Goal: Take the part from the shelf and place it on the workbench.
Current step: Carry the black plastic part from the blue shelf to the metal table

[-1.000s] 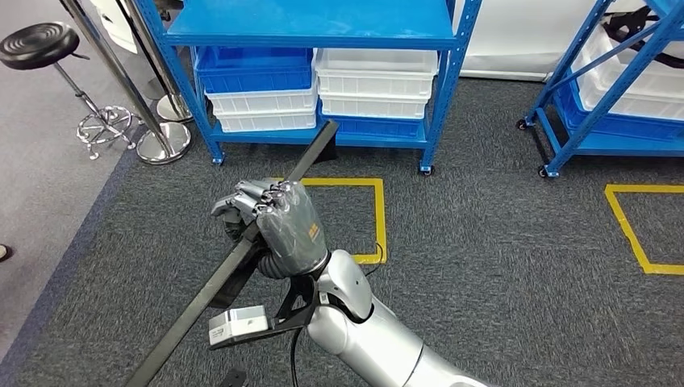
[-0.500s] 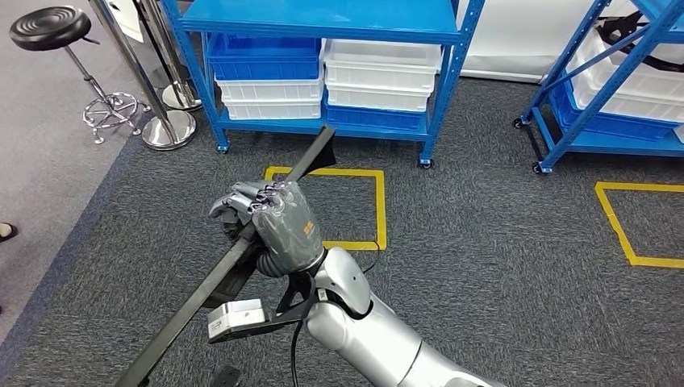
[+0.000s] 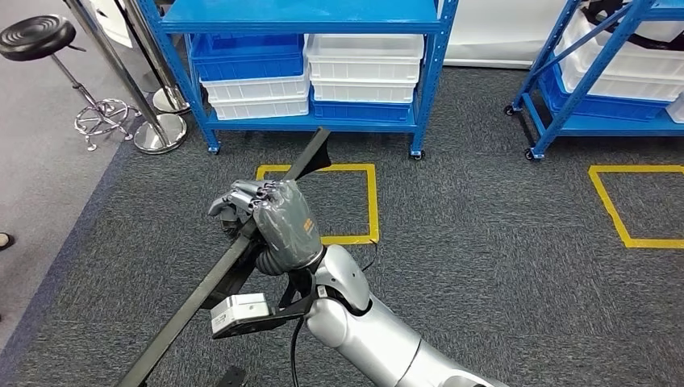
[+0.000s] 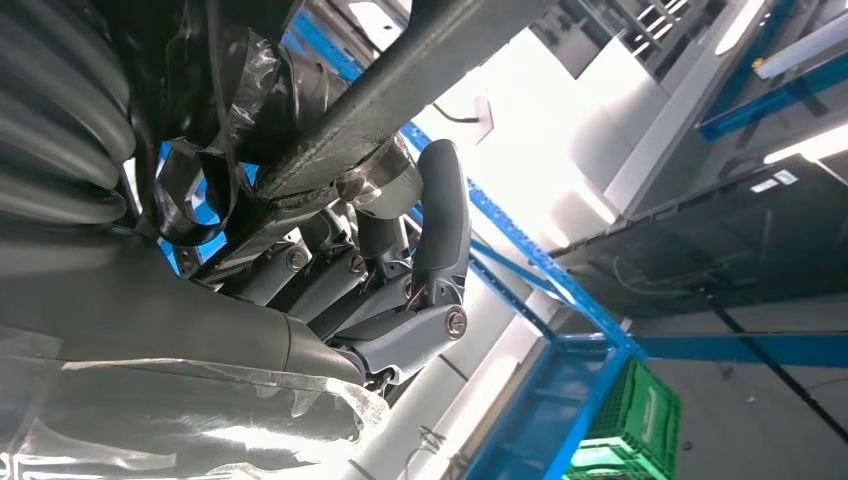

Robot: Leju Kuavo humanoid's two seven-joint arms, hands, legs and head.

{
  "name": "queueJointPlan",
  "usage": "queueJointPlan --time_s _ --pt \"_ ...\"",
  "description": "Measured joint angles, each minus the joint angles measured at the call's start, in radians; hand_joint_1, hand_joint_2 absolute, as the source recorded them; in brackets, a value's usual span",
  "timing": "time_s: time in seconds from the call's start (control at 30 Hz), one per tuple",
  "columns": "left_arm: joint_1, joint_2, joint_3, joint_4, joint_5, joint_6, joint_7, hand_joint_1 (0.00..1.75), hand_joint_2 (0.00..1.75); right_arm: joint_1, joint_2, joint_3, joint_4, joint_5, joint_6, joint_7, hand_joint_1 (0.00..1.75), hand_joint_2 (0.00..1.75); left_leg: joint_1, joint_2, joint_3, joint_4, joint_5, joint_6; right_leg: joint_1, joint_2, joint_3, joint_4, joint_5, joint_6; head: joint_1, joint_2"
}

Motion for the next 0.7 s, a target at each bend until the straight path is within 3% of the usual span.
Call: queueJointPlan --time_s 0.07,0.1,0.17,0.2,0.27,0.33,0.4,0.47,0.5,0.53,0.63,0.7 --pt "0.001 0.000 0.000 0.000 0.000 0.004 0.000 0.00 1.75 0.000 0.000 0.000 0.001 -0.001 -0.001 -0.001 1.75 1.75 0.002 -0.015 0.052 -0.104 0.064 0.003 0.000 0.018 -0.004 0.008 0.000 0.001 0.000 0.000" --pt "0.001 0.001 0.000 0.000 0.000 0.006 0.000 0.00 1.75 0.000 0.001 0.000 0.001 -0.001 -0.001 -0.002 1.75 1.75 0.003 -0.040 0.086 -0.171 0.091 0.007 0.001 0.027 -0.006 0.011 0.001 0.004 0.000 0.000" --pt "0.001 0.002 -0.001 0.000 0.000 0.010 0.000 0.00 1.75 0.000 0.003 0.000 0.001 -0.001 -0.003 -0.004 1.75 1.75 0.005 -0.083 0.124 -0.256 0.113 0.013 0.000 0.046 -0.017 0.017 0.005 0.015 0.000 0.000" --pt "0.002 0.003 -0.001 0.000 0.000 0.011 0.000 0.00 1.75 0.000 0.003 0.000 0.001 -0.001 -0.004 -0.005 1.75 1.75 0.004 -0.091 0.127 -0.264 0.110 0.016 -0.001 0.056 -0.022 0.017 0.009 0.023 0.000 0.000" --pt "0.004 0.004 -0.001 0.000 0.000 0.011 0.000 0.00 1.75 0.000 0.004 0.000 0.001 -0.002 -0.004 -0.006 1.75 1.75 0.005 -0.073 0.127 -0.270 0.118 0.024 -0.004 0.068 -0.028 0.015 0.015 0.037 0.000 0.000" --pt "0.002 0.004 -0.003 0.000 0.001 0.012 0.000 0.00 1.75 -0.001 0.005 0.000 0.001 -0.002 -0.004 -0.007 1.75 1.75 0.008 -0.048 0.129 -0.280 0.127 0.040 0.000 0.037 -0.044 0.044 -0.006 0.046 0.001 0.000" --pt "0.002 0.003 -0.005 0.000 0.001 0.012 -0.001 0.00 1.75 -0.001 0.005 0.000 0.001 -0.003 -0.004 -0.009 1.75 1.75 0.008 -0.019 0.128 -0.285 0.132 0.051 0.001 -0.009 -0.093 0.149 -0.069 0.051 0.001 0.000" --pt "0.005 0.004 -0.006 0.000 0.002 0.014 -0.001 0.00 1.75 0.001 0.004 0.000 0.001 -0.004 -0.004 -0.011 1.75 1.75 0.006 0.008 0.125 -0.285 0.132 0.052 -0.004 -0.021 -0.145 0.267 -0.120 0.057 0.001 0.000" --pt "0.005 0.005 -0.006 0.000 0.003 0.016 -0.002 0.00 1.75 0.002 0.003 0.000 0.001 -0.004 -0.004 -0.012 1.75 1.75 0.005 0.022 0.124 -0.284 0.132 0.052 -0.006 -0.024 -0.152 0.288 -0.121 0.059 0.001 0.000" --pt "0.005 0.005 -0.006 0.000 0.003 0.019 -0.003 0.00 1.75 0.002 0.002 0.000 0.001 -0.005 -0.004 -0.012 1.75 1.75 0.005 0.034 0.124 -0.283 0.131 0.051 -0.007 -0.028 -0.139 0.270 -0.105 0.060 0.001 0.000" --pt "0.002 0.005 -0.008 0.000 0.011 0.031 -0.005 0.00 1.75 0.002 0.001 0.000 -0.001 -0.009 -0.005 -0.015 1.75 1.75 0.005 0.062 0.125 -0.274 0.123 0.039 -0.004 -0.070 -0.032 0.083 -0.028 0.056 0.001 0.000" --pt "0.000 0.006 -0.007 0.000 0.030 0.033 -0.003 0.00 1.75 0.002 0.001 0.000 -0.003 -0.011 -0.005 -0.016 1.75 1.75 0.000 0.074 0.125 -0.269 0.118 0.027 0.003 -0.088 -0.002 0.021 -0.019 0.045 0.001 0.000"
